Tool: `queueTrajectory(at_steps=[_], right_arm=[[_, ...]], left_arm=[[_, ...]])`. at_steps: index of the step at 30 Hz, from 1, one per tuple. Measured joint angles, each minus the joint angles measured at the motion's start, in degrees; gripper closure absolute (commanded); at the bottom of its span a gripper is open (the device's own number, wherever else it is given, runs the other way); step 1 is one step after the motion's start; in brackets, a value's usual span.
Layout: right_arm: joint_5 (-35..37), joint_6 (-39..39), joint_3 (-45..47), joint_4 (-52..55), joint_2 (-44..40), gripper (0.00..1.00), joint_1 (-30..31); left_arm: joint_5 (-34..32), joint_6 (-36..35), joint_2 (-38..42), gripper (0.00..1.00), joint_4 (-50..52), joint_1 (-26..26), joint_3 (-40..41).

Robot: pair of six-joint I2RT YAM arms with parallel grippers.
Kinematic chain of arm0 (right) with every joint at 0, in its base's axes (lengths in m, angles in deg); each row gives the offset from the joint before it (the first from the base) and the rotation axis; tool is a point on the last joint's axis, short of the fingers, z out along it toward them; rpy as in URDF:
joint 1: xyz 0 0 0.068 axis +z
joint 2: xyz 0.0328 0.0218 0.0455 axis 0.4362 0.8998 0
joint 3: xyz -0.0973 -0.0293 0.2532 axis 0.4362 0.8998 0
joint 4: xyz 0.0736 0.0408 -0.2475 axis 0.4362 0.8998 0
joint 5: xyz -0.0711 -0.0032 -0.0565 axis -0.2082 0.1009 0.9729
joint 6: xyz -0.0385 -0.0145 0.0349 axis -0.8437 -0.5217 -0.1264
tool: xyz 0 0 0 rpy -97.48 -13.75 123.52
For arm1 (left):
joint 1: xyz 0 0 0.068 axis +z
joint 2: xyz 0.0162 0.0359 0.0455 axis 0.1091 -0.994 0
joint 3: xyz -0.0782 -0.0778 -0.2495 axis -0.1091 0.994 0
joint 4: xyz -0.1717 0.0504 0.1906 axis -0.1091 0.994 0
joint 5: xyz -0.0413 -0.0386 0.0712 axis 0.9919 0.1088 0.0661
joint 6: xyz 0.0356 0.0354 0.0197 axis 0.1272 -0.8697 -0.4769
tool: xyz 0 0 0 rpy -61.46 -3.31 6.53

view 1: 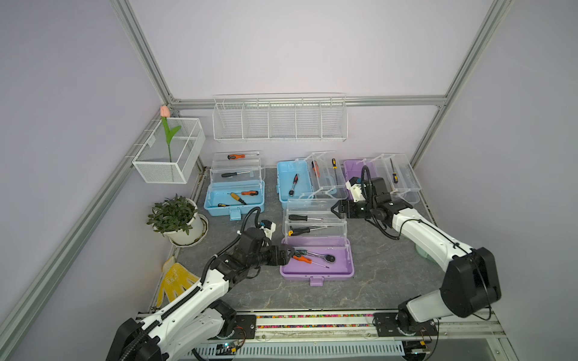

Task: Close toolboxes
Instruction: Adjust the toolbox at the center of the board.

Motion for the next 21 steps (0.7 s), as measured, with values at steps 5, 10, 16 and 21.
queueTrajectory(at_steps=[5,10,16,21], right_arm=[[1.95,-0.42,-7.30,3.63,6.01,0.08,2.69],[3.48,-2.32,-13.66,5.49,11.04,0.08,5.51],[-0.24,-4.20,-18.91,5.88,15.72,0.07,8.83],[-6.19,-5.70,-22.36,5.66,18.97,0.07,9.49]], left_arm=[[2.62,3.87,0.00,0.08,-3.32,-2.89,3.06],[2.73,7.23,0.00,0.09,-6.05,-5.66,4.61],[3.28,11.39,0.66,0.08,-6.71,-11.58,4.81],[5.46,13.18,0.68,0.08,-6.69,-13.11,4.81]])
